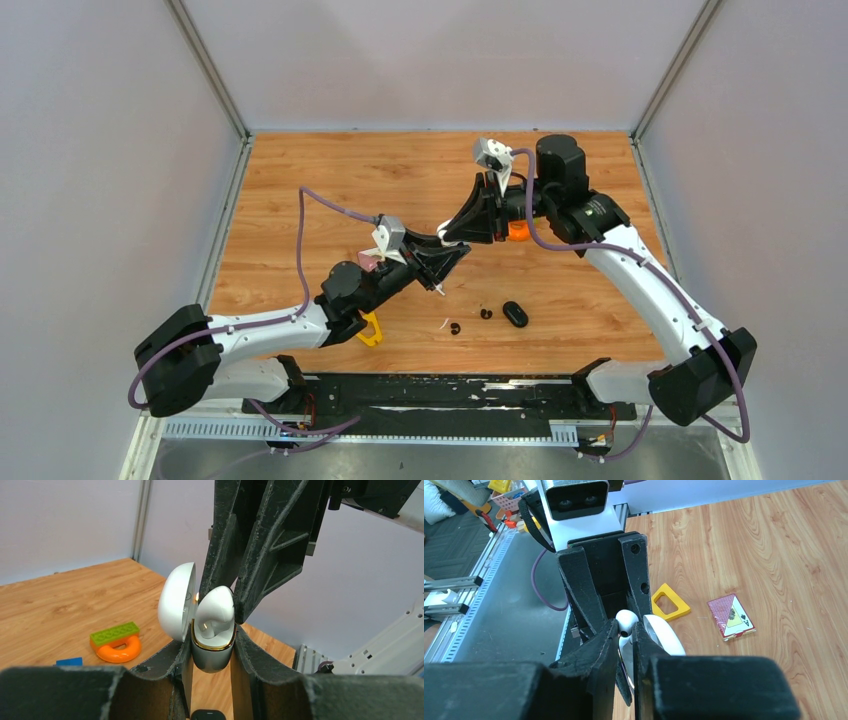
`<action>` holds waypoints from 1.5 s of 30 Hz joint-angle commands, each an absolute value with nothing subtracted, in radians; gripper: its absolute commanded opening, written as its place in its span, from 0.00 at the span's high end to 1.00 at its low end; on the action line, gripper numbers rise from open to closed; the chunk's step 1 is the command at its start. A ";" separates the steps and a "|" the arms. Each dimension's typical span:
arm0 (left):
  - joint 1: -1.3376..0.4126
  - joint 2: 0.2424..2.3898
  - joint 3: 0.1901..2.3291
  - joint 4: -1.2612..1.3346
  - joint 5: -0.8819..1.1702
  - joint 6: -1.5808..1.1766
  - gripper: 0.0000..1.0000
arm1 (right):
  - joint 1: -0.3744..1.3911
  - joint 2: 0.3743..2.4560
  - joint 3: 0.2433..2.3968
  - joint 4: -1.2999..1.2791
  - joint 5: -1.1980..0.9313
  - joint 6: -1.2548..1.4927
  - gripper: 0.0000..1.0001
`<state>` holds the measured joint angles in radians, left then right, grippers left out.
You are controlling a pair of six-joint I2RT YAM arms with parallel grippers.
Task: Insert the wireless bluetooth earbuds into the charging case
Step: Place the earbud in the charging case.
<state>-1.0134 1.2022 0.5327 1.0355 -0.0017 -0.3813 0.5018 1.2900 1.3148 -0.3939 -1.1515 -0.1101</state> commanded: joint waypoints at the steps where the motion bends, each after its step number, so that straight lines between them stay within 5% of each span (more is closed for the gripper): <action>1: -1.017 1.172 0.582 1.100 -0.025 -0.378 1.00 | 0.508 1.265 1.296 -0.391 -1.155 -0.144 0.85; 17: -1.016 1.163 0.566 1.094 -0.021 -0.379 1.00 | 0.508 1.262 1.311 -0.448 -1.108 -0.203 0.75; 23: -1.016 1.170 0.560 1.093 -0.018 -0.384 1.00 | 0.508 1.261 1.388 -0.568 -1.074 -0.299 0.62; 36: -1.017 1.170 0.550 1.069 -0.006 -0.384 1.00 | 0.508 1.231 1.508 -0.785 -1.086 -0.416 0.59; 45: -1.017 1.175 0.553 0.996 0.110 -0.353 1.00 | 0.507 1.250 1.543 -0.790 -0.974 -0.440 0.33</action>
